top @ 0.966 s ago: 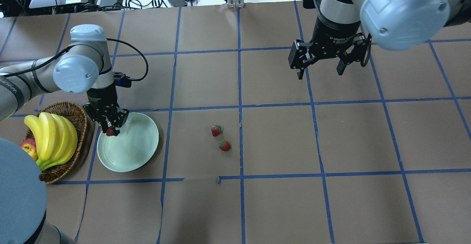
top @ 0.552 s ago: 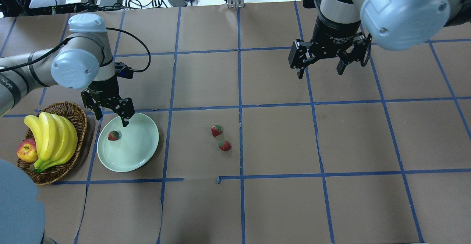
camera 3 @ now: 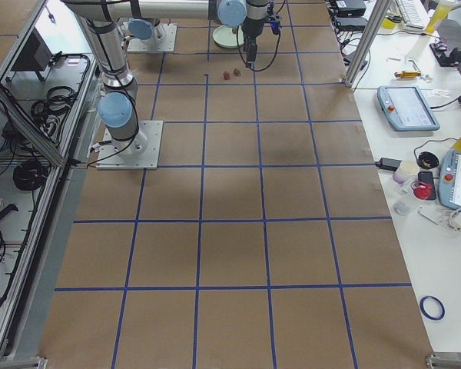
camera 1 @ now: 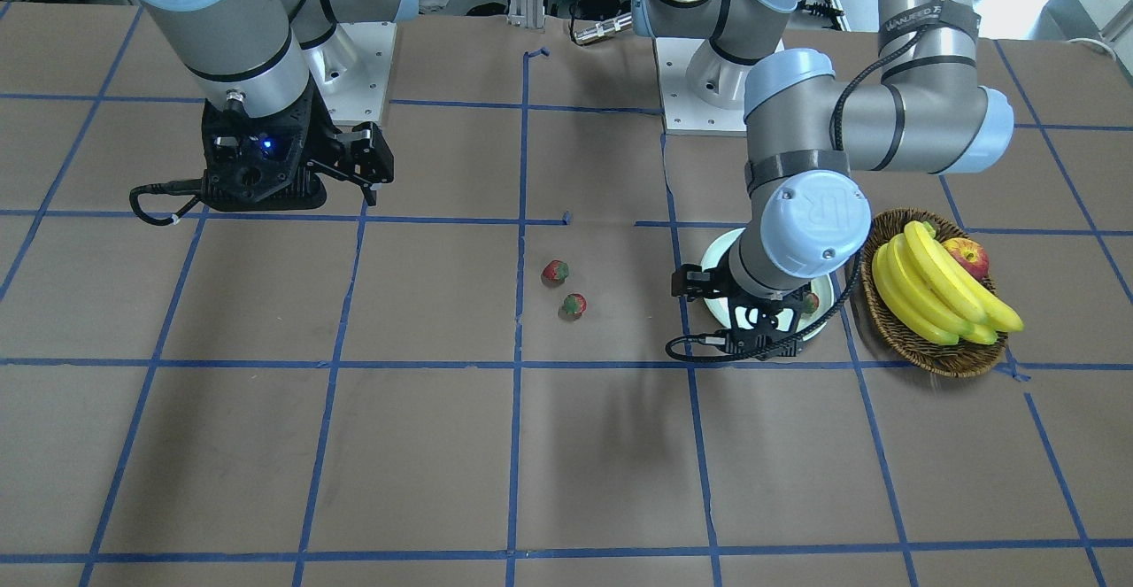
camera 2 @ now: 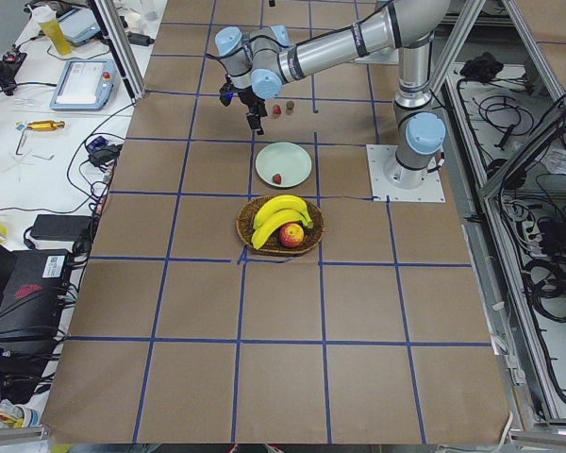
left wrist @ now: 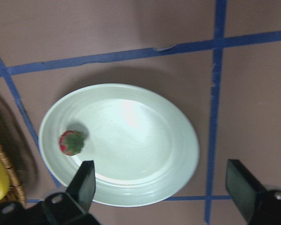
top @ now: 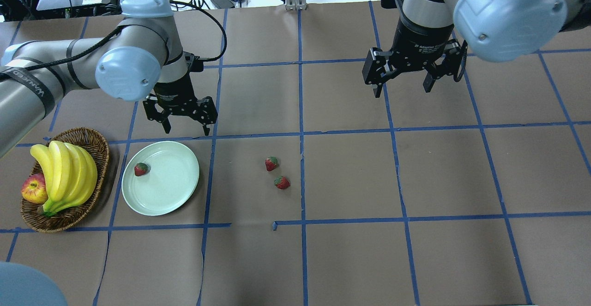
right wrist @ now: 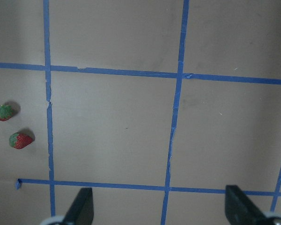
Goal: Collect all strawberries into plate
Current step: 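Move the open left gripper over the two remaining strawberries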
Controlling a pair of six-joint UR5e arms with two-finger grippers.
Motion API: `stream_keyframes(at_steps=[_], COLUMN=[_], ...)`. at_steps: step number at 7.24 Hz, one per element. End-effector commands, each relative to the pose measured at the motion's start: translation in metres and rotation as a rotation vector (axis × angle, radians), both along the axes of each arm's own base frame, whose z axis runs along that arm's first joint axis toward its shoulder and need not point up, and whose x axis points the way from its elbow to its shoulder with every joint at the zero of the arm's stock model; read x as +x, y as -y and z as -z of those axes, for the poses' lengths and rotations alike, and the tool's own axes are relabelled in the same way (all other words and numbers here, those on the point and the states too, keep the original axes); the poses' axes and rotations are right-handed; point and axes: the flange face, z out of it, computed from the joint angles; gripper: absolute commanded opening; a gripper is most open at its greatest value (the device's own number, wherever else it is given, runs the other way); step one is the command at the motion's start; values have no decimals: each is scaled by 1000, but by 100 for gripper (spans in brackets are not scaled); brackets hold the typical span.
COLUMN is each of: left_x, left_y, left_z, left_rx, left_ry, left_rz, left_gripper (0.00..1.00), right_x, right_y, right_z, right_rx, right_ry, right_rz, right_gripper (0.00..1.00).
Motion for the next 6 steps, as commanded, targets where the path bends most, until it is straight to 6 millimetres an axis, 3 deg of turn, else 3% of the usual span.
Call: stream_keyframes(at_steps=[1,4,6], left_x=[-55,-82,-110], left_y=[-8,2,-9], left_z=[9,56,80], left_rx=[-12,29,77], left_ry=[-51,-174,-146], left_rz=[-108,-178,-203], left_gripper=[100,100,100], right_x=[0,0,0], right_y=[0,-1,-1], right_z=[-1,0,0], right_rx=[-2,1,1], right_ry=[0,1,1], right_rz=[0,0,0], right_gripper=[100,100,100])
